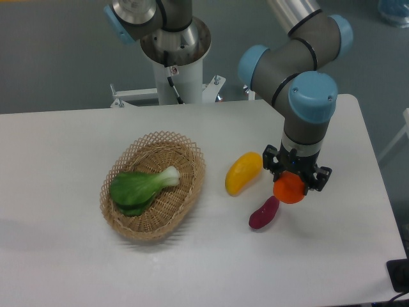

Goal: Place the orange on the table
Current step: 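Hold the orange in the gripper above the purple sweet potato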

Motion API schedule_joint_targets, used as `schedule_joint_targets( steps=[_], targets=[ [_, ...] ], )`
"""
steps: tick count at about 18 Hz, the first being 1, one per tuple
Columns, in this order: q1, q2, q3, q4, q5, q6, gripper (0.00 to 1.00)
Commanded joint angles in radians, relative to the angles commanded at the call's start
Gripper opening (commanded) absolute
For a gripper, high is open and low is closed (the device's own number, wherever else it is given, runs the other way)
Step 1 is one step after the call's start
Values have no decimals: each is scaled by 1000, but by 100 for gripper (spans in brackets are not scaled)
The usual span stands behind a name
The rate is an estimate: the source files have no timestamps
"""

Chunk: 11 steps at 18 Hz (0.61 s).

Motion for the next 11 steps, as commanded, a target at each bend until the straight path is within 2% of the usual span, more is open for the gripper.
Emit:
schedule_joint_targets(
  steps=[7,11],
  targets=[
    [-5,-2,-3,2,0,0,30],
    [-43,-21,-5,3,26,-21,30]
  ],
)
